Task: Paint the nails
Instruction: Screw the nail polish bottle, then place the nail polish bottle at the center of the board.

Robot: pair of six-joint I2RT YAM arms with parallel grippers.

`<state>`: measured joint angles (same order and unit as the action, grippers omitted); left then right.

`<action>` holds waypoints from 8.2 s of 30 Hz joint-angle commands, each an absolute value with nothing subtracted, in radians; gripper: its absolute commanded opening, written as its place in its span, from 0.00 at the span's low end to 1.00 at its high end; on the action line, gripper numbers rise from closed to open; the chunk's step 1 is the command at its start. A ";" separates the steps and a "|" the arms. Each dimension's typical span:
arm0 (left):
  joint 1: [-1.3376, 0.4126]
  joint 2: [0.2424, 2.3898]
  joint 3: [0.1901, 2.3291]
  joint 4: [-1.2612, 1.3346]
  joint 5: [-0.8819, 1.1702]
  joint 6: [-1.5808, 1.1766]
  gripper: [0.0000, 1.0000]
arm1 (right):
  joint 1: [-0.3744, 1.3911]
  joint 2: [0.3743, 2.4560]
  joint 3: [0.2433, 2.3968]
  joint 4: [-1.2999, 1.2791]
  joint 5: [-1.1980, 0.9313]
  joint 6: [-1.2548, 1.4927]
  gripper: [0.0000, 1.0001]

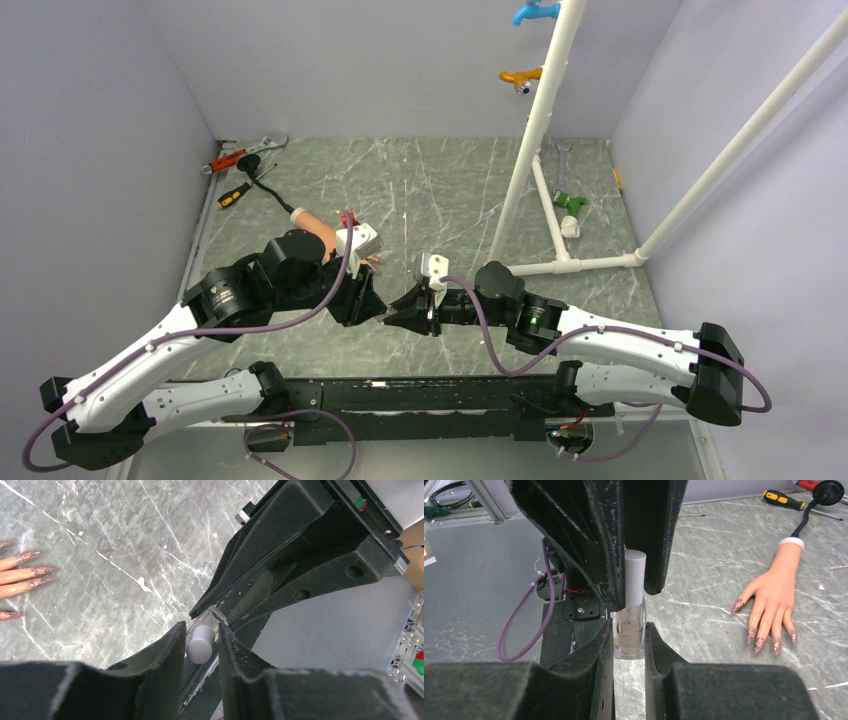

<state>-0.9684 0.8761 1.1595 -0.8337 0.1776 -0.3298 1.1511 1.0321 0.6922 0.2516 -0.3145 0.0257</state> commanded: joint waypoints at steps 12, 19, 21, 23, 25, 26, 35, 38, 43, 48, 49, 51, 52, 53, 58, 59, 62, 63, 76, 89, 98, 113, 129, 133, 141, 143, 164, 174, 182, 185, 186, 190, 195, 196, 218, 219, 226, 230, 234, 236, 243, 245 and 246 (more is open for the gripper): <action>-0.970 0.888 1.149 -0.791 0.218 -0.321 0.19 | 1.153 1.000 0.690 0.288 -0.295 0.009 0.00; -0.971 0.870 1.132 -0.756 0.367 -0.246 0.07 | 1.153 0.988 0.683 0.292 -0.320 0.009 0.00; -0.971 0.859 1.130 -0.746 0.398 -0.225 0.06 | 1.152 0.982 0.680 0.298 -0.341 0.009 0.00; -0.972 0.850 1.125 -0.738 0.430 -0.200 0.05 | 1.153 0.976 0.676 0.306 -0.363 0.010 0.00; -0.972 0.841 1.122 -0.724 0.466 -0.184 0.05 | 1.153 0.974 0.675 0.309 -0.382 0.009 0.00; -0.973 0.836 1.118 -0.719 0.482 -0.177 0.05 | 1.152 0.972 0.674 0.308 -0.391 0.009 0.00; -0.991 0.785 1.084 -0.675 0.553 -0.129 0.06 | 1.153 0.982 0.682 0.304 -0.469 0.009 0.00; -0.992 0.786 1.089 -0.692 0.546 -0.115 0.09 | 1.154 0.991 0.684 0.303 -0.477 0.009 0.00; -0.992 0.800 1.100 -0.715 0.521 -0.108 0.30 | 1.154 1.002 0.693 0.294 -0.489 0.009 0.00; -0.992 0.765 1.090 -0.664 0.547 -0.125 0.71 | 1.153 1.007 0.696 0.290 -0.487 0.009 0.00; -0.992 0.756 1.089 -0.655 0.546 -0.128 0.74 | 1.153 1.006 0.695 0.291 -0.487 0.009 0.00; -0.993 0.743 1.095 -0.660 0.537 -0.124 0.76 | 1.153 1.004 0.693 0.294 -0.485 0.009 0.00; -0.992 0.739 1.098 -0.666 0.534 -0.119 0.76 | 1.153 1.003 0.692 0.295 -0.486 0.009 0.00; -0.992 0.734 1.100 -0.672 0.530 -0.115 0.76 | 1.153 1.003 0.692 0.295 -0.485 0.009 0.00; -0.992 0.709 1.089 -0.680 0.484 -0.107 0.75 | 1.153 0.997 0.693 0.293 -0.491 0.009 0.00; -0.992 0.703 1.079 -0.669 0.487 -0.106 0.75 | 1.153 0.995 0.691 0.296 -0.491 0.009 0.00; -0.992 0.686 1.048 -0.637 0.509 -0.088 0.73 | 1.154 0.980 0.684 0.305 -0.492 0.009 0.00; -0.992 0.681 1.040 -0.631 0.503 -0.083 0.72 | 1.153 0.974 0.683 0.305 -0.494 0.009 0.00; -0.992 0.680 0.989 -0.603 0.473 -0.012 0.65 | 1.154 0.945 0.673 0.311 -0.494 0.015 0.00; -0.992 0.718 0.955 -0.631 0.464 0.076 0.51 | 1.152 0.949 0.673 0.312 -0.494 0.011 0.00; -0.993 0.731 0.951 -0.639 0.475 0.095 0.41 | 1.154 0.948 0.674 0.310 -0.493 0.009 0.00; -0.993 0.754 0.957 -0.677 0.506 0.118 0.36 | 1.153 0.951 0.674 0.307 -0.491 0.009 0.00; -0.992 0.761 0.956 -0.700 0.486 0.129 0.49 | 1.153 0.979 0.687 0.309 -0.504 0.012 0.00; -0.993 0.762 0.949 -0.685 0.490 0.126 0.49 | 1.153 0.985 0.690 0.308 -0.505 0.011 0.00; -0.994 0.758 0.944 -0.671 0.489 0.113 0.42 | 1.154 0.989 0.687 0.313 -0.505 0.012 0.00; -0.994 0.757 0.940 -0.662 0.489 0.105 0.39 | 1.151 0.993 0.689 0.313 -0.508 0.012 0.00; -0.994 0.782 0.944 -0.676 0.477 0.062 0.00 | 1.153 0.997 0.700 0.293 -0.495 0.014 0.08; -0.994 0.783 0.954 -0.691 0.434 0.060 0.00 | 1.153 0.993 0.707 0.264 -0.469 0.009 0.22; -0.994 0.790 0.962 -0.693 0.409 0.054 0.00 | 1.154 0.974 0.700 0.262 -0.457 0.009 0.39; -0.994 0.791 0.963 -0.692 0.406 0.054 0.00 | 1.154 0.967 0.698 0.259 -0.450 0.009 0.45; -0.994 0.790 0.963 -0.692 0.404 0.053 0.00 | 1.153 0.965 0.697 0.258 -0.448 0.009 0.46; -0.994 0.792 0.965 -0.693 0.399 0.052 0.00 | 1.153 0.958 0.695 0.253 -0.439 0.009 0.56; -0.994 0.793 0.962 -0.690 0.384 0.046 0.00 | 1.153 0.944 0.691 0.239 -0.385 0.009 0.65; -0.994 0.794 0.960 -0.689 0.370 0.041 0.00 | 1.153 0.940 0.690 0.236 -0.359 0.009 0.65; -0.994 0.884 0.866 -0.596 0.043 -0.238 0.00 | 1.151 0.901 0.665 0.187 0.078 0.018 0.70; -0.994 0.891 0.861 -0.593 0.025 -0.250 0.00 | 1.151 0.901 0.663 0.185 0.099 0.019 0.70; -0.994 0.967 0.822 -0.532 -0.072 -0.346 0.00 | 1.151 0.904 0.664 0.171 0.264 0.041 0.70; -0.994 1.034 0.777 -0.432 -0.097 -0.428 0.00 | 1.150 0.878 0.648 0.179 0.394 0.070 0.71; -0.994 1.121 0.751 -0.353 -0.124 -0.480 0.00 | 1.148 0.830 0.624 0.173 0.525 0.096 0.73; -0.994 1.163 0.745 -0.308 -0.137 -0.496 0.00 | 1.145 0.794 0.606 0.177 0.563 0.107 0.74; -0.994 1.320 0.731 -0.162 -0.169 -0.560 0.00 | 1.139 0.682 0.545 0.204 0.614 0.124 0.77; -0.994 1.366 0.736 -0.129 -0.174 -0.575 0.00 | 1.137 0.674 0.542 0.199 0.617 0.123 0.77; -0.994 1.389 0.740 -0.117 -0.175 -0.582 0.00 | 1.137 0.673 0.543 0.194 0.619 0.124 0.77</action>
<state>-0.9916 1.3289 0.7277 -0.2489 -0.1406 -0.5240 1.1408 0.6918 0.5499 0.1631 0.5697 0.1089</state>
